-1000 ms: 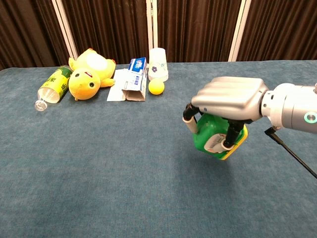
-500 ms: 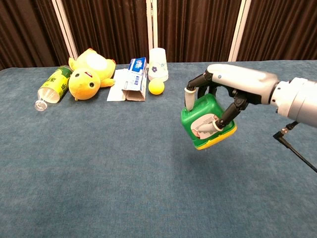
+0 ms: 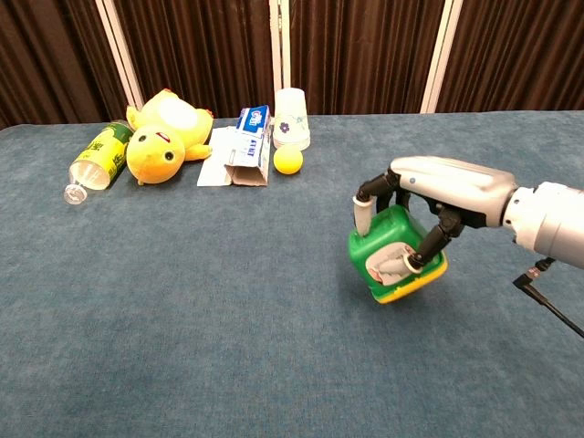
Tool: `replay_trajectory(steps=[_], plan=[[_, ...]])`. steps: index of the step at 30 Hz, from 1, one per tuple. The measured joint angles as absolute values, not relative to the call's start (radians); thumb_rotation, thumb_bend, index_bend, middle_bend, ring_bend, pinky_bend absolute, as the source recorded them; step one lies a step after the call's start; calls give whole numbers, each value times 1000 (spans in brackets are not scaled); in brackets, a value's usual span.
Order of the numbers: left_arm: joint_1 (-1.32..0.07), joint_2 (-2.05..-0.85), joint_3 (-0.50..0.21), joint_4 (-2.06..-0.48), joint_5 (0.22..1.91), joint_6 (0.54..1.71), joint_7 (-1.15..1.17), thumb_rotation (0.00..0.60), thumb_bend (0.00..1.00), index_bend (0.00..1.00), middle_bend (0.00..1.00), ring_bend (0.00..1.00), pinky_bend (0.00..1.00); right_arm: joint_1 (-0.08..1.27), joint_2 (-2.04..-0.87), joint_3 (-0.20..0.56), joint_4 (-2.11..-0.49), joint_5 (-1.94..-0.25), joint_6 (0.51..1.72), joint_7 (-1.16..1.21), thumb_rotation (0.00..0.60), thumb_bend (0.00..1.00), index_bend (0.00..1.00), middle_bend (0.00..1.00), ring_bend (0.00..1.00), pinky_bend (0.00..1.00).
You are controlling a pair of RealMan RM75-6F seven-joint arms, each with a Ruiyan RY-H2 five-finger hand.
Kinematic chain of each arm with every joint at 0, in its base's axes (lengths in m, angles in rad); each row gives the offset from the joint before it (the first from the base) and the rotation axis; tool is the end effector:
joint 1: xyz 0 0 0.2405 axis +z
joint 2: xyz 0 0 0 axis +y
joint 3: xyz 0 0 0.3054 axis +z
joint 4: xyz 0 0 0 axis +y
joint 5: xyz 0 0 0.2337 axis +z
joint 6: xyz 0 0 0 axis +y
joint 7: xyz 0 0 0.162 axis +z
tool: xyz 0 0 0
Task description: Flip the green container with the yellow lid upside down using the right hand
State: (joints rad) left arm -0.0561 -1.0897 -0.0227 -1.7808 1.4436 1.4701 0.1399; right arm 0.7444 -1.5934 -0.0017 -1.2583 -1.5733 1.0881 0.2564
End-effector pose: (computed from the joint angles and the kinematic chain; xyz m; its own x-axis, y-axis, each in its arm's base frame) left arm -0.3458 0.1852 0.1497 0.3907 0.0721 0.9177 0.9168 0.0588 -0.3949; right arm -0.1924 -0.3716 -0.0628 0.3079 -0.3298 0.8924 -0.8072 -0.5870 0.0615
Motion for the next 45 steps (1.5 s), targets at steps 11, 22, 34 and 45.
replay_trajectory(steps=[11, 22, 34, 45], plan=[[-53, -1089, -17, -1792, 1461, 1478, 148, 600, 0, 0, 0, 0, 0, 752, -1435, -69, -1339, -1644, 1039, 375, 600, 401, 130, 23, 0, 64], [-43, -1084, -7, -1804, 1492, 1500, 149, 600, 0, 0, 0, 0, 0, 716, -1309, -107, -1422, -1686, 1085, 383, 600, 191, 39, 0, 0, 0], [-24, -1083, -16, -1801, 1513, 1554, 132, 600, 0, 0, 0, 0, 0, 558, -1152, -106, -1564, -1677, 1314, 84, 600, 0, 0, 0, 0, 0], [-13, -1052, -6, -1801, 1554, 1572, 35, 600, 0, 0, 0, 0, 0, 245, -1096, -73, -1784, -1560, 1659, -125, 600, 0, 0, 0, 0, 0]])
